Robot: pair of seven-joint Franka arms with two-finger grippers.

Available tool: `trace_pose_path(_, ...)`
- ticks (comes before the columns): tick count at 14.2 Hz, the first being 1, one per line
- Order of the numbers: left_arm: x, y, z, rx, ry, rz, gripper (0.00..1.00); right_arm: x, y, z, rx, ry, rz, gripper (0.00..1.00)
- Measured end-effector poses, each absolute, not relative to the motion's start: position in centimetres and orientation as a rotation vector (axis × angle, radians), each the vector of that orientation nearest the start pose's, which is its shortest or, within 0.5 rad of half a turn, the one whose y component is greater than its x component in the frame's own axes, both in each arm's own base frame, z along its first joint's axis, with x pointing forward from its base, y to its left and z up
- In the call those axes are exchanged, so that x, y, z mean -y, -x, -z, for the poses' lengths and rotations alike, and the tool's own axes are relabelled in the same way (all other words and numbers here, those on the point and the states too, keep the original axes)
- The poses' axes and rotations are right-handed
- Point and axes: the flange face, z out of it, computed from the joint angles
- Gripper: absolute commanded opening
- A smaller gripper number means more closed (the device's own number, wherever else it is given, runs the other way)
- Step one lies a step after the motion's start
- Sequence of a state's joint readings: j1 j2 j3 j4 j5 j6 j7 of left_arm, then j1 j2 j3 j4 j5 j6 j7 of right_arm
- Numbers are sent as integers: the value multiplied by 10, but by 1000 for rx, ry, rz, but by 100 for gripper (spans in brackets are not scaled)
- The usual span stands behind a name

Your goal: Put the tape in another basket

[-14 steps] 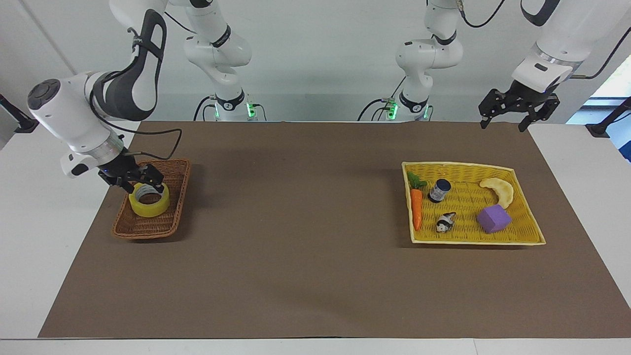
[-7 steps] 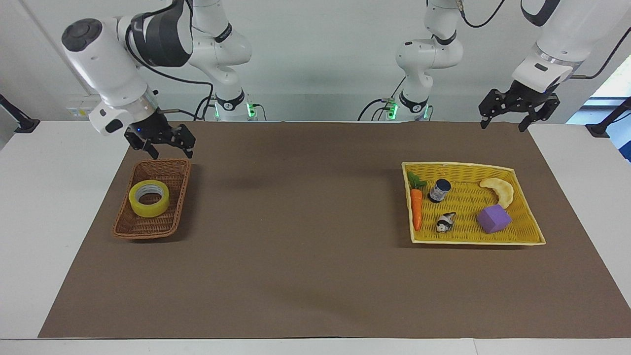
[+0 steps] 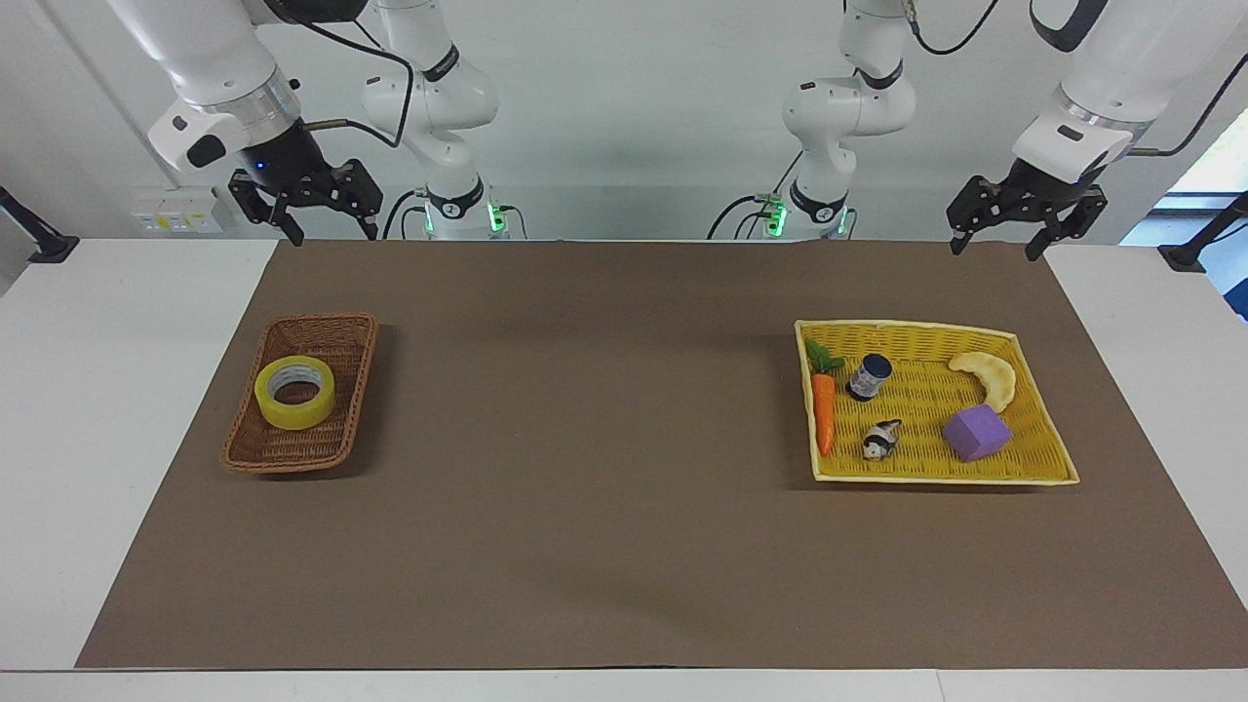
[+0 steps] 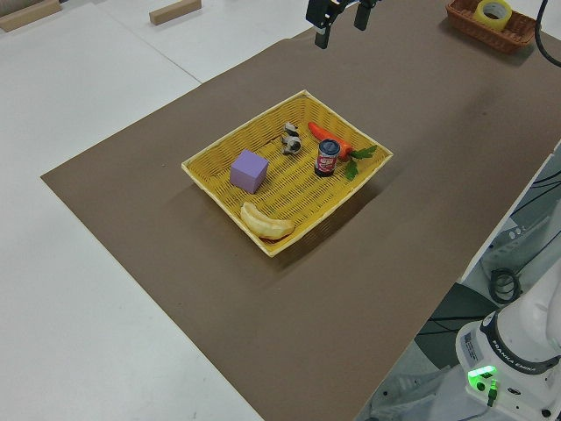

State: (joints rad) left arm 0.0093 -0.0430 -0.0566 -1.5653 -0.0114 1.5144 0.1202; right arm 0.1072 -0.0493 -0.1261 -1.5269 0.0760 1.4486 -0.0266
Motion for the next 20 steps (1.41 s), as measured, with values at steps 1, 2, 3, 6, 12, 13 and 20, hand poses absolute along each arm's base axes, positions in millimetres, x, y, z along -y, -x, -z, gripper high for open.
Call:
trace_pose_path(1, 27, -535, -646, -264, 3140, -12, 100, 4, -523, -673, 25, 3059, -21, 100)
trace_pose_path(2, 27, -535, -646, -264, 3140, -12, 100, 6, -519, -682, 22, 3059, -5, 100)
trace_pose_path(3, 27, -535, -646, -264, 3140, -12, 100, 9, -516, -686, 18, 3058, 6, 100)
trace_pose_path(6, 27, -535, -646, -264, 3140, -12, 100, 18, -518, -680, 132, 3079, -4, 100)
trace_pose_path(12, 27, -535, -646, -264, 3140, -12, 100, 23, -520, -678, 205, 3154, -22, 100)
trace_pose_path(13, 27, -535, -646, -264, 3140, -12, 100, 23, -520, -679, 202, 3142, -16, 100)
trace_pose_path(20, 27, -535, -646, -264, 3140, -12, 100, 29, -520, -682, 180, 3130, 5, 100)
